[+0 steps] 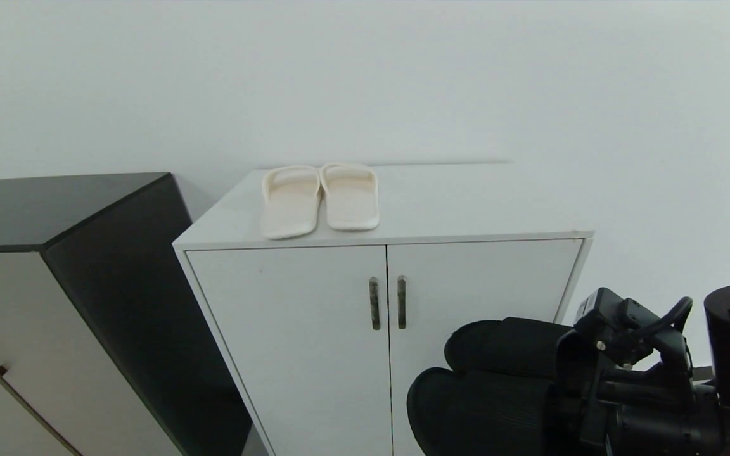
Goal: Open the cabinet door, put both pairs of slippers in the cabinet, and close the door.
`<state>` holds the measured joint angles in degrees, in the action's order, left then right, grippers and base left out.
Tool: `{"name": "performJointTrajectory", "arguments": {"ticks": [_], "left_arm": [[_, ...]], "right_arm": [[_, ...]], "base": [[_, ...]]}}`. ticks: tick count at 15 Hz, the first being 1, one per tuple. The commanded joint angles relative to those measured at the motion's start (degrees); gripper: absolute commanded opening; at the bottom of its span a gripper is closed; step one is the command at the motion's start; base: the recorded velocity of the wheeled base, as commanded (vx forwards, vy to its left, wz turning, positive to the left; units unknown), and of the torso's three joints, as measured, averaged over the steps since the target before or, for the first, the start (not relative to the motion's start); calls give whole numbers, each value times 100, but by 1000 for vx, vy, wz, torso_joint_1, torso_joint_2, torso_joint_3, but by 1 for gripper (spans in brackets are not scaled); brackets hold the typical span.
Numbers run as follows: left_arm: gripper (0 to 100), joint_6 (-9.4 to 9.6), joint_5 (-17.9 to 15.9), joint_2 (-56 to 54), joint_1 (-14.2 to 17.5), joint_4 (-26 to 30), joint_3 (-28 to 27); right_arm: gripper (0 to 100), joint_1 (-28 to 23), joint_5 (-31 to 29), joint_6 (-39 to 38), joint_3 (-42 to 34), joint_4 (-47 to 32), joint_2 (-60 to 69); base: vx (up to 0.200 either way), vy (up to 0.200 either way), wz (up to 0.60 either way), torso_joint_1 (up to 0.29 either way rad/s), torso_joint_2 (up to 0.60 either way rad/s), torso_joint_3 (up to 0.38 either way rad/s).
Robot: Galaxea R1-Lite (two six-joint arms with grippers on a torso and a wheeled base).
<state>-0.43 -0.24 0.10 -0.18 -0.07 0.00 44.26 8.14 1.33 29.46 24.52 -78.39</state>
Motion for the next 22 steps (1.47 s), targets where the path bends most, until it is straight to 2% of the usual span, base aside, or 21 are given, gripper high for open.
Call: {"name": "performJointTrajectory", "arguments": {"ticks": [1, 9, 15, 16, 17, 19, 20, 21, 22], "left_arm": [[0, -1, -2, -1, 1, -1, 0], [0, -1, -20, -1, 1, -1, 0], [0, 16, -28, -1, 1, -1, 0], [100, 25, -28, -1, 1, -1, 0], [100, 25, -28, -1, 1, -1, 0], [100, 148, 42, -10, 1, -1, 0], [100, 271, 103, 87, 1, -19, -211], [100, 78, 95, 693, 1, -28, -1063], [100, -537, 24, 1361, -8, -37, -1978]], "right_arm": [[0, 3, -15, 52, -20, 9, 7], [0, 12, -23, 60, -2, 1, 218], [0, 12, -15, 60, -11, -8, 139], [0, 12, -15, 60, -11, 1, 139], [0, 12, -6, 60, -2, 1, 131], [0, 3, -23, 60, -11, 1, 139], [0, 3, -23, 60, -2, 1, 174], [0, 3, -23, 52, 15, 9, 174], [0, 3, -6, 60, -2, 9, 183]], "base": [[0, 0, 0, -163, 496, 320], [0, 0, 0, -140, 470, 331], [0, 0, 0, -51, 435, 368], [0, 0, 0, -2, 149, 105], [0, 0, 0, 0, 0, 0], [0, 0, 0, 0, 0, 0], [0, 0, 0, 0, 0, 0], [0, 0, 0, 0, 0, 0], [0, 0, 0, 0, 0, 0]]}}
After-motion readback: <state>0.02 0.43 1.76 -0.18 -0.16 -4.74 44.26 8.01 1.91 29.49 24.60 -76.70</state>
